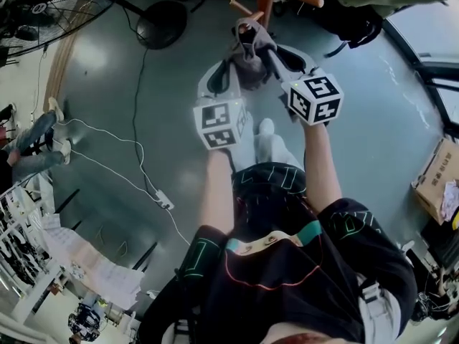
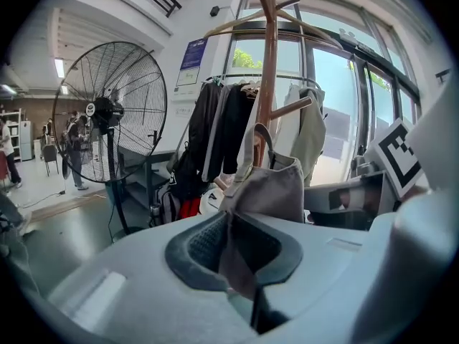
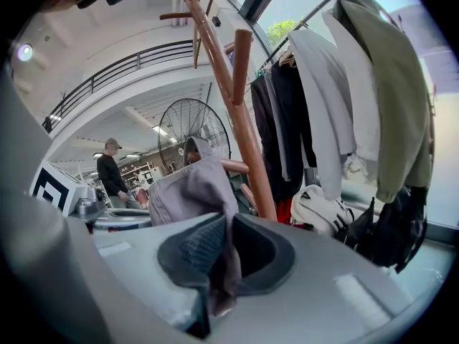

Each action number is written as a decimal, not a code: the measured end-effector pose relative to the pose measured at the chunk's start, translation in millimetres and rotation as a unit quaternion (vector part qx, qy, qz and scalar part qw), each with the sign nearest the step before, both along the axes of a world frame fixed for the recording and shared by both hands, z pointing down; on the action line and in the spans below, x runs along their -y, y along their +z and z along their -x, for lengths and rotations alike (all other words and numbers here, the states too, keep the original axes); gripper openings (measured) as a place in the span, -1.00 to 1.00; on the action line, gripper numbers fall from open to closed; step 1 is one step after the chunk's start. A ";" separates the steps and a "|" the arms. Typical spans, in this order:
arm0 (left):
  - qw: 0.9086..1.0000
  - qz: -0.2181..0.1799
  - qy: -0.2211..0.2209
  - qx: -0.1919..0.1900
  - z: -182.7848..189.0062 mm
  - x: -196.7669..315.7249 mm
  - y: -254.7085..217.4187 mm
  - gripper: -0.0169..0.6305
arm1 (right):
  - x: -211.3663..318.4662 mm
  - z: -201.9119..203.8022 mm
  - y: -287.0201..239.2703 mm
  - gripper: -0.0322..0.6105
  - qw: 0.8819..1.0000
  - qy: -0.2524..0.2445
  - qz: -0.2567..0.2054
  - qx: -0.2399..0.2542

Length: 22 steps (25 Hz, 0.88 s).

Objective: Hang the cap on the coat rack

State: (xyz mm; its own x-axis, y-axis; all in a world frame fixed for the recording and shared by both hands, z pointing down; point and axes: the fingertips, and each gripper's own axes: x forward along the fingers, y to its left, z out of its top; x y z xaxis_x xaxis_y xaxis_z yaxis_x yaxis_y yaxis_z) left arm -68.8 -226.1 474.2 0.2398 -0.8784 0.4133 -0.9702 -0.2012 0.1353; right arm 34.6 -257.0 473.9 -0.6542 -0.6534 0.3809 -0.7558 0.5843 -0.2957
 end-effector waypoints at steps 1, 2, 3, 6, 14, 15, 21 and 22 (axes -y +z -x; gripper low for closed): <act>1.000 0.003 0.002 0.000 -0.8 2.3 2.8 -0.83 | 1.8 -0.2 2.7 -0.78 1.000 0.002 0.003 0.001; 1.000 0.006 0.004 0.000 -1.9 4.3 5.3 -0.83 | 3.3 -0.5 4.9 -0.78 1.000 0.004 0.006 0.001; 1.000 0.009 0.007 0.000 -3.0 5.8 7.5 -0.83 | 4.2 -0.9 6.8 -0.78 1.000 0.006 0.009 0.002; 1.000 0.020 0.012 -0.001 -5.6 9.8 14.3 -0.83 | 6.3 -1.5 11.7 -0.78 1.000 0.011 0.018 0.004; 1.000 0.019 0.009 -0.021 -8.2 32.0 22.8 -0.83 | 22.5 -3.8 15.5 -0.78 0.999 0.022 0.019 0.014; 0.999 0.017 0.008 -0.027 -8.8 34.5 21.2 -0.84 | 23.9 -4.7 14.5 -0.78 0.999 0.024 0.018 0.016; 0.999 0.005 -0.017 -0.052 -3.0 42.3 13.5 -0.84 | 28.3 -6.9 12.1 -0.78 0.999 0.024 0.011 0.029; 0.999 0.008 -0.015 -0.047 -3.3 43.8 15.3 -0.83 | 28.7 -7.1 14.0 -0.78 0.999 0.026 0.012 0.028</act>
